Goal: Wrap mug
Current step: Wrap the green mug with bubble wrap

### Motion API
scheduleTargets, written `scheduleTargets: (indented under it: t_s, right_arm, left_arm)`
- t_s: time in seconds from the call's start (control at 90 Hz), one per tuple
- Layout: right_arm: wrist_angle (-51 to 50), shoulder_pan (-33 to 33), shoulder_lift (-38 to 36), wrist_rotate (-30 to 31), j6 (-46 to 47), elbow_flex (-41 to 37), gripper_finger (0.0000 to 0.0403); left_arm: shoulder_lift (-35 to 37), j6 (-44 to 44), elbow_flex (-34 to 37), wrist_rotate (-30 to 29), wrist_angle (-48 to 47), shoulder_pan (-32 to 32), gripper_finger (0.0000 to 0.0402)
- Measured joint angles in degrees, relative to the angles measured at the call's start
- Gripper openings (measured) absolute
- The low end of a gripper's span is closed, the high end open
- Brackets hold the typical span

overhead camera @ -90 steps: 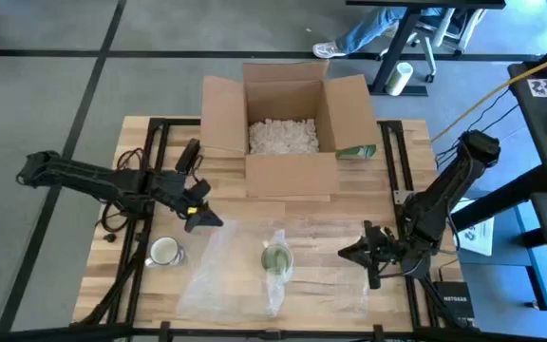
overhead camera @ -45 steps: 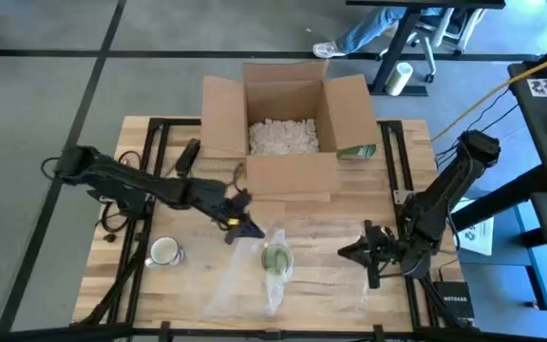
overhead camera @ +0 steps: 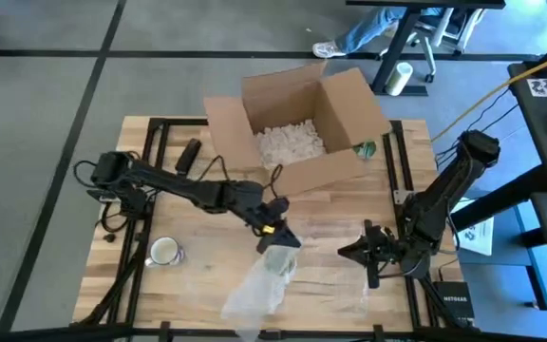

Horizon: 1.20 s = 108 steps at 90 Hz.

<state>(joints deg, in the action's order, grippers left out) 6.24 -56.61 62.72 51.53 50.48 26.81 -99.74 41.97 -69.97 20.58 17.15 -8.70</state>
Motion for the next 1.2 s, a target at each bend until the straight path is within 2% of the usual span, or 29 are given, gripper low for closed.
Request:
scheduleTargets:
  t_s: [0.233, 0.456, 0.611, 0.844, 0.978, 1.2]
  right_arm:
    - [0.0, 0.0, 0.0, 0.3, 0.0, 0.0, 0.0000]
    - [0.1, 0.0, 0.0, 2.9, 0.0, 0.0, 0.0000]
    - [0.0, 0.0, 0.0, 2.9, 0.0, 0.0, 0.0000]
    - [0.1, 0.0, 0.0, 2.7, 0.0, 0.0, 0.0000]
    - [0.1, 0.0, 0.0, 1.9, 0.0, 0.0, 0.0000]
    - [0.1, 0.0, 0.0, 1.9, 0.0, 0.0, 0.0000]
  left_arm:
    - [-2.9, 1.4, 0.0, -0.2, 0.2, -0.2, 0.0000]
    - [-6.8, 3.0, 0.0, -1.5, 6.4, -0.1, 0.0000]
    - [-9.2, 4.5, -0.1, -1.6, 6.8, 0.0, 0.0000]
    - [-11.4, 5.6, -0.1, -4.5, 8.9, 0.0, 0.0003]
    - [-11.4, 4.6, -0.1, -4.2, 8.8, -0.3, 0.0027]
    - [-11.4, 4.5, -0.1, -4.1, 8.7, -0.5, 0.0094]
